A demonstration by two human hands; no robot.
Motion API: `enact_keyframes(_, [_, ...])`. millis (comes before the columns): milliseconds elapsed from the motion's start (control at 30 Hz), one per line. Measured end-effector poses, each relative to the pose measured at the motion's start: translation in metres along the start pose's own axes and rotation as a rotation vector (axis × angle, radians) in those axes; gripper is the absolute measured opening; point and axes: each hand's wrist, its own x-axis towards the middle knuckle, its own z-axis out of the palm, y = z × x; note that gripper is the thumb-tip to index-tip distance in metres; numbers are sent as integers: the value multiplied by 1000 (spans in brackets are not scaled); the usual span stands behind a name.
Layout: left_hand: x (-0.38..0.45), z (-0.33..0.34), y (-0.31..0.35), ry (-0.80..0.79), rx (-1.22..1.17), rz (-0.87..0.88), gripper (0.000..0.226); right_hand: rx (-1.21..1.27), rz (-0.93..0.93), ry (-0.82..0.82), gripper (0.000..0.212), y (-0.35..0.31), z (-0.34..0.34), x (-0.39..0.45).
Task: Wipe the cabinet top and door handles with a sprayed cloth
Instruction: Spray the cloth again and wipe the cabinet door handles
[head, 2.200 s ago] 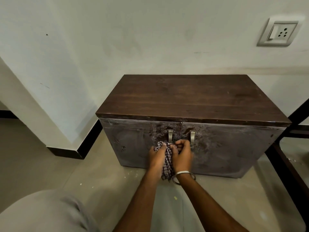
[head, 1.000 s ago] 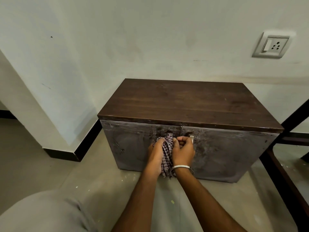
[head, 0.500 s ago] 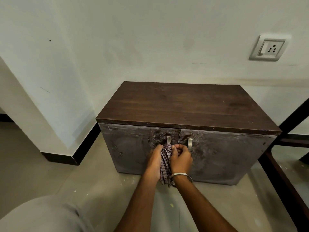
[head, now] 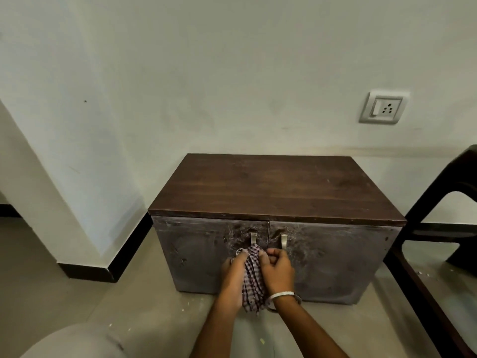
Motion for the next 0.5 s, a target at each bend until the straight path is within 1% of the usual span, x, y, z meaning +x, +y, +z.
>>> enact_keyframes(100, [-16, 6, 14, 0, -27, -11, 31, -48, 18, -203, 33, -9, -14, -5])
enact_keyframes(200, [-26, 13, 29, -15, -88, -15, 36, 25, 6, -338, 32, -25, -31, -11])
enact_keyframes(267, [-33, 17, 39, -60, -99, -11, 40, 41, -35, -359, 31, -39, -44, -15])
enact_keyframes(367, [-47, 21, 54, -166, -72, 21, 39, -20, -99, -310, 25, -58, -58, -15])
enact_keyframes(433, [-54, 26, 64, -187, -7, 47, 42, -94, -133, -286, 24, -72, -65, -13])
enact_keyframes(500, [-60, 35, 73, -188, 37, 66, 39, -156, -162, -274, 23, -85, -75, -12])
